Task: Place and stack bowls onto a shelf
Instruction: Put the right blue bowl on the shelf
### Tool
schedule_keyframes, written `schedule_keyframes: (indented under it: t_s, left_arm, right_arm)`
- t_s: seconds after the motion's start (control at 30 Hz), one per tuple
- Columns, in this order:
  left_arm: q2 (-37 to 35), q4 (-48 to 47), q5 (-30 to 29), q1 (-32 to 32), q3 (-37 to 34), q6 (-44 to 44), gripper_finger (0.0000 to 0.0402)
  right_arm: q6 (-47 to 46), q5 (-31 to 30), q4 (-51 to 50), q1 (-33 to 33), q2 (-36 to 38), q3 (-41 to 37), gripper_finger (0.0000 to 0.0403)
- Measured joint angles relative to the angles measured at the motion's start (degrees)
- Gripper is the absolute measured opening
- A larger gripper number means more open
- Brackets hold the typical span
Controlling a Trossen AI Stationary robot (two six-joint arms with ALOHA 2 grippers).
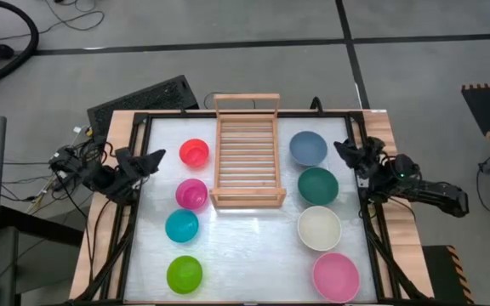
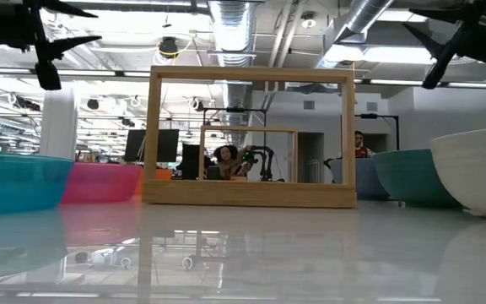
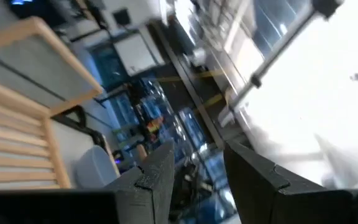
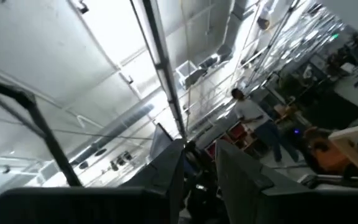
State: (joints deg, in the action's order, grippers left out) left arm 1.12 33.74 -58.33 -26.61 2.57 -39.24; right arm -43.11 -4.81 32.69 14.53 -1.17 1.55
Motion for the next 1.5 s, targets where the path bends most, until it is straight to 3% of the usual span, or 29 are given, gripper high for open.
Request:
schedule_keyframes:
  t_s: [0.13, 0.27, 0.47, 0.6, 0.77, 0.9, 1.07, 1.23, 1.5]
  left_arm:
    - [0.00, 0.47, -4.09, 0.04, 0.02, -3.83, 0.0126]
    - [-0.02, 4.91, -6.47, 0.44, 0.10, -3.39, 0.0126]
    - [-0.02, 10.36, -8.17, 1.76, 0.22, -4.52, 0.0126]
    - [0.00, 10.50, -8.56, 1.85, 1.58, -6.09, 0.0126]
    - [0.00, 7.01, -7.36, 1.85, 6.44, 0.60, 0.0126]
    - [0.00, 3.43, -8.67, 1.85, 11.17, 8.22, 0.0126]
    - [0.00, -3.29, -9.88, 1.85, 17.26, 16.47, 0.0145]
    - [1.74, -10.66, -9.71, 1.85, 22.04, 19.74, 0.0191]
    - [4.64, -12.55, -10.55, 1.85, 23.80, 18.55, 0.0251]
  right_arm:
    - [0.80, -0.03, -4.79, 0.48, 0.09, 6.62, 0.0119]
    - [5.99, -3.44, -29.76, 1.09, -2.30, 20.58, 0.0119]
    - [7.70, -18.39, -57.84, 1.37, -16.10, 43.74, 0.0119]
    - [10.73, -22.44, -69.17, 1.39, -26.82, 55.65, 0.0133]
    - [11.10, -27.38, -84.74, 1.41, -39.88, 65.46, 0.0189]
    - [4.74, -25.87, -96.26, 3.39, -48.51, 68.77, 0.0240]
    - [-1.46, -16.93, -107.80, 9.70, -56.37, 68.96, 0.0264]
    - [-0.03, -8.51, -106.69, 13.74, -61.96, 67.70, 0.0266]
    - [3.09, -4.47, -107.26, 19.57, -69.41, 67.57, 0.0266]
